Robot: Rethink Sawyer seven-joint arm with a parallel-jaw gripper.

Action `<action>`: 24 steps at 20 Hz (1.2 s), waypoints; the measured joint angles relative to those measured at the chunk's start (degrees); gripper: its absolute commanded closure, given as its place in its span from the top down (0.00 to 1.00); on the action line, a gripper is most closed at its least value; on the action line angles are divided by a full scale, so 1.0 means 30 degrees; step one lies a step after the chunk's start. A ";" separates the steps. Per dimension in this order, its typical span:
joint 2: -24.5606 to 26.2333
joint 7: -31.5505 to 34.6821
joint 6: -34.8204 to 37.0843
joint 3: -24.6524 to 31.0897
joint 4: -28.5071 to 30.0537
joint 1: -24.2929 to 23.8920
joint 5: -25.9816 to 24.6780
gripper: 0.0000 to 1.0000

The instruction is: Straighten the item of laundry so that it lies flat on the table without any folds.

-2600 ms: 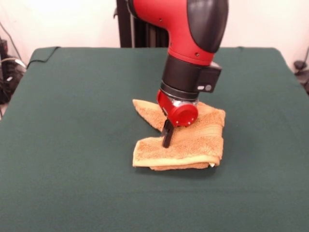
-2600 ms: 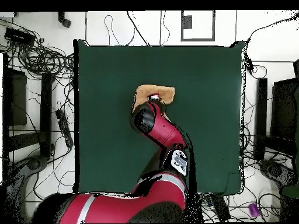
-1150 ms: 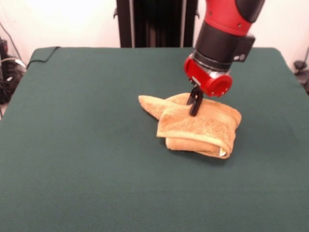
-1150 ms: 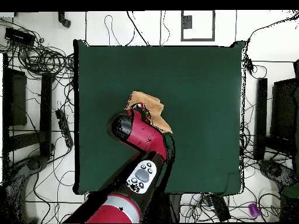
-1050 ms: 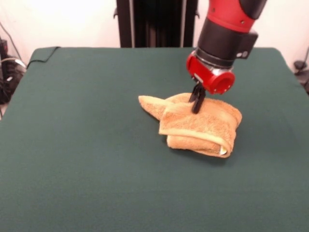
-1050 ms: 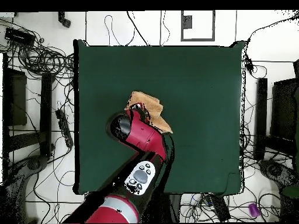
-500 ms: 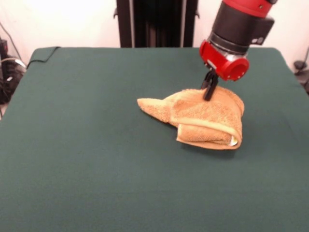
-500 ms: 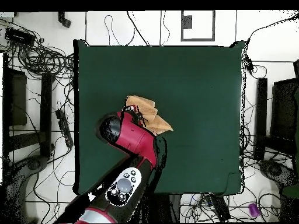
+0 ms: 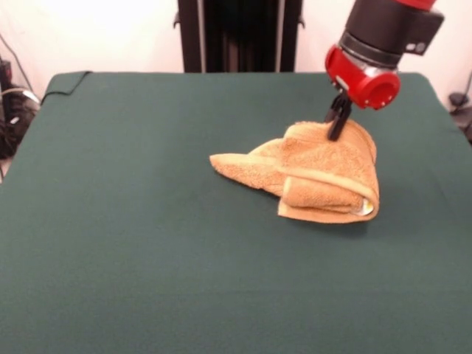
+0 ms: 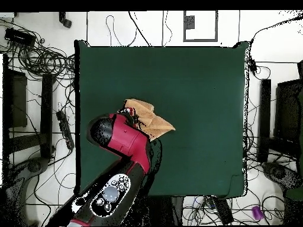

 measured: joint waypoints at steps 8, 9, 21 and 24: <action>0.0195 0.1123 0.0207 -0.0678 -0.0327 0.0426 -0.0036 0.00; 0.0250 0.1164 0.0211 -0.0779 -0.0382 0.0475 -0.0037 0.00; 0.1802 0.2425 0.1251 -0.2279 -0.1476 0.1612 -0.0036 0.00; 0.2039 0.2774 0.1454 -0.2495 -0.1600 0.1744 -0.0036 0.00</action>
